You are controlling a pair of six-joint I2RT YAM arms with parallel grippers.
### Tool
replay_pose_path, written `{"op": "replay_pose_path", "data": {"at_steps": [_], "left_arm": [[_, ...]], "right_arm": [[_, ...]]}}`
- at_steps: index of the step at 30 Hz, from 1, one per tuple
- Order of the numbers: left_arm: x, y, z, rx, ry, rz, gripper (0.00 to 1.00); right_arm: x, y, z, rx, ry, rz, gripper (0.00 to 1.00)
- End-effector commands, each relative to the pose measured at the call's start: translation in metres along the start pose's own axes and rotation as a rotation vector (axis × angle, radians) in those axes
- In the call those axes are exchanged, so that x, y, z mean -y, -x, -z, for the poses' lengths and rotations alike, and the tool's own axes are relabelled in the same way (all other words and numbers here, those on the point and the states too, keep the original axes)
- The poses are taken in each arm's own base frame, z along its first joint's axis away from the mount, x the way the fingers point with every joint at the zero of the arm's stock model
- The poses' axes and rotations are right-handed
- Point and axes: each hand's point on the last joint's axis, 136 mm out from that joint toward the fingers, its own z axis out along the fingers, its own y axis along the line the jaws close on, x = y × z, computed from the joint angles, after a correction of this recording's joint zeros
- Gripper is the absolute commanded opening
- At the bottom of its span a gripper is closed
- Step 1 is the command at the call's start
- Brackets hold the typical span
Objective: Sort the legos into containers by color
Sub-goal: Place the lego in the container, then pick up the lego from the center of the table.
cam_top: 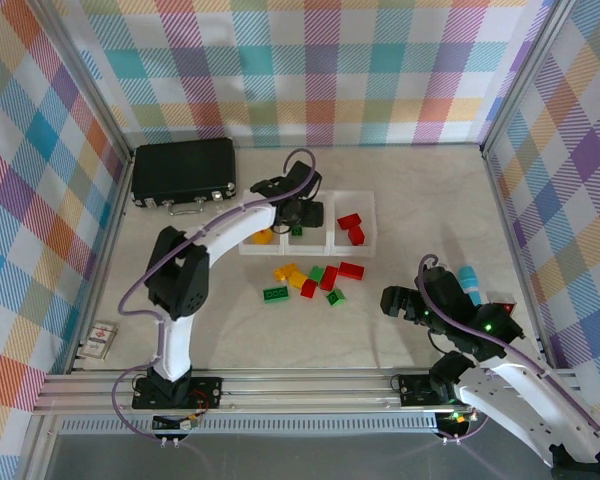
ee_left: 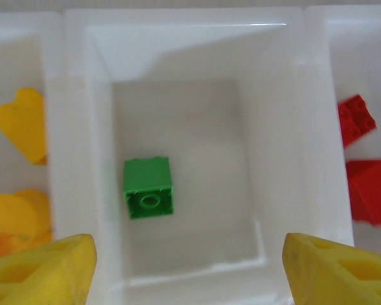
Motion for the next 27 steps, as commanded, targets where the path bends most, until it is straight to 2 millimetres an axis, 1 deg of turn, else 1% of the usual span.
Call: {"op": "replay_pose_path", "data": {"at_steps": [1, 3, 5, 7, 8, 9, 10, 11, 14, 16, 18, 19, 21, 25, 27], "left_arm": [[0.002, 0.015, 0.071, 0.137, -0.088, -0.130, 0.79], [0.008, 0.003, 0.098, 0.196, -0.194, -0.219, 0.80], [0.008, -0.018, 0.122, 0.268, -0.286, -0.298, 0.82], [0.008, -0.041, 0.139, 0.307, -0.359, -0.410, 0.85], [0.008, -0.056, 0.144, 0.310, -0.397, -0.476, 0.88], [0.008, -0.069, 0.147, 0.305, -0.421, -0.541, 1.00], [0.008, -0.084, 0.151, 0.292, -0.454, -0.614, 1.00], [0.006, -0.101, 0.151, 0.259, -0.480, -0.683, 1.00], [-0.006, -0.140, 0.143, 0.132, -0.488, -0.868, 1.00], [-0.017, -0.160, 0.132, 0.036, -0.463, -0.965, 1.00], [-0.030, -0.166, 0.117, -0.018, -0.387, -1.022, 1.00], [-0.033, -0.173, 0.113, -0.056, -0.388, -1.055, 1.00], [-0.034, -0.185, 0.110, -0.106, -0.414, -1.126, 1.00], [-0.031, -0.191, 0.104, -0.121, -0.447, -1.219, 0.99], [-0.031, -0.193, 0.095, -0.117, -0.425, -1.279, 0.96]], "right_arm": [[-0.002, 0.008, 0.009, 0.027, 0.006, 0.017, 0.99], [-0.002, 0.009, 0.009, 0.030, 0.007, 0.023, 0.99], [-0.004, 0.011, 0.008, 0.037, 0.009, 0.032, 0.99], [-0.006, 0.015, 0.007, 0.049, 0.012, 0.045, 0.99], [-0.007, 0.016, 0.006, 0.055, 0.015, 0.050, 0.99], [-0.009, 0.018, 0.006, 0.061, 0.018, 0.054, 0.99], [-0.011, 0.020, 0.005, 0.064, 0.024, 0.056, 0.99], [-0.013, 0.021, 0.004, 0.070, 0.033, 0.057, 0.99], [-0.019, 0.022, 0.001, 0.077, 0.063, 0.062, 0.99], [-0.021, 0.022, 0.001, 0.075, 0.075, 0.072, 0.99], [-0.021, 0.022, 0.001, 0.076, 0.076, 0.082, 0.99], [-0.021, 0.021, 0.001, 0.076, 0.076, 0.090, 0.99], [-0.019, 0.021, 0.002, 0.079, 0.070, 0.097, 0.99], [-0.015, 0.019, 0.006, 0.088, 0.068, 0.100, 0.99], [-0.014, 0.019, 0.007, 0.093, 0.071, 0.097, 0.99]]}}
